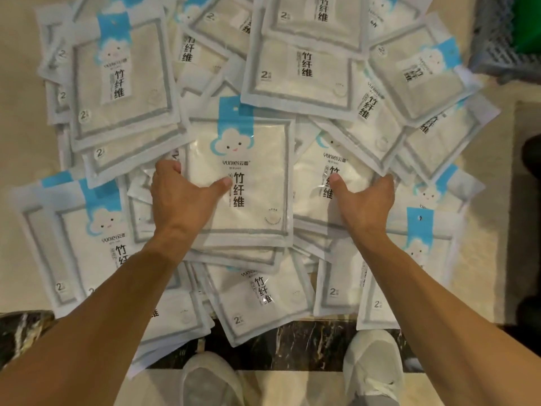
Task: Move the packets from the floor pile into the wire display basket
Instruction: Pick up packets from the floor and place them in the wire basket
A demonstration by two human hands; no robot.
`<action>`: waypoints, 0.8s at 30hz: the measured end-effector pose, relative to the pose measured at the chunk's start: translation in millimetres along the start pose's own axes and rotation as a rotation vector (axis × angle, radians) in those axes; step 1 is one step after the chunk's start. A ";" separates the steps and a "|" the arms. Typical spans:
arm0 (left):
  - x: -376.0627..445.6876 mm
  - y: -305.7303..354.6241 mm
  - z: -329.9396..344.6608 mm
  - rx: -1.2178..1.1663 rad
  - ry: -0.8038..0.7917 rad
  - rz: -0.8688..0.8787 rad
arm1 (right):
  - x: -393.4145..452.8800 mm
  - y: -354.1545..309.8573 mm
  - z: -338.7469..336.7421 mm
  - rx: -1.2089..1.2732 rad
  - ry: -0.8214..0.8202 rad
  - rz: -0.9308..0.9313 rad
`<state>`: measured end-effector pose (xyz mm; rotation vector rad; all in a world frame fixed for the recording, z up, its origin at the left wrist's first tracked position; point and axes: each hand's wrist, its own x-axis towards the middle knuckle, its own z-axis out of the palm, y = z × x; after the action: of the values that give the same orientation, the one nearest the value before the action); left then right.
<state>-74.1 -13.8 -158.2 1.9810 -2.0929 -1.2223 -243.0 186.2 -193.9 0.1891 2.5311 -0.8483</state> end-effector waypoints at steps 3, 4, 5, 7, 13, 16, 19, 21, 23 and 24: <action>-9.5 -1.1 -6.7 -0.119 -0.057 -0.079 | -1.9 4.3 -14.2 0.116 -0.008 0.046; -11.6 -2.7 -9.5 -0.177 -0.086 -0.103 | -2.4 5.5 -20.6 0.142 -0.002 0.064; -14.6 -4.0 -13.2 -0.237 -0.120 -0.122 | -2.4 7.1 -27.0 0.181 0.009 0.059; -22.1 -7.1 -23.4 -0.320 -0.190 -0.124 | -5.8 8.0 -42.6 0.246 0.027 0.047; -51.8 -14.8 -57.2 -0.434 -0.310 -0.122 | -30.2 1.6 -97.7 0.520 -0.264 0.172; -73.4 -5.6 -78.3 -0.498 -0.291 -0.125 | -48.4 -1.6 -130.1 0.503 -0.374 0.179; -95.8 13.3 -108.0 -0.548 -0.306 -0.145 | -72.7 -18.8 -172.0 0.504 -0.445 0.156; -110.5 32.7 -134.5 -0.563 -0.304 -0.152 | -91.8 -44.1 -203.5 0.516 -0.495 0.130; -125.2 56.0 -164.1 -0.587 -0.317 -0.159 | -107.7 -75.0 -236.1 0.542 -0.529 0.099; -133.6 69.6 -181.4 -0.599 -0.329 -0.159 | -115.8 -93.3 -253.1 0.548 -0.544 0.079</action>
<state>-15.1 -1.0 69.7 1.7686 -1.4129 -2.0221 -262.4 265.1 88.1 0.1948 1.7440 -1.3370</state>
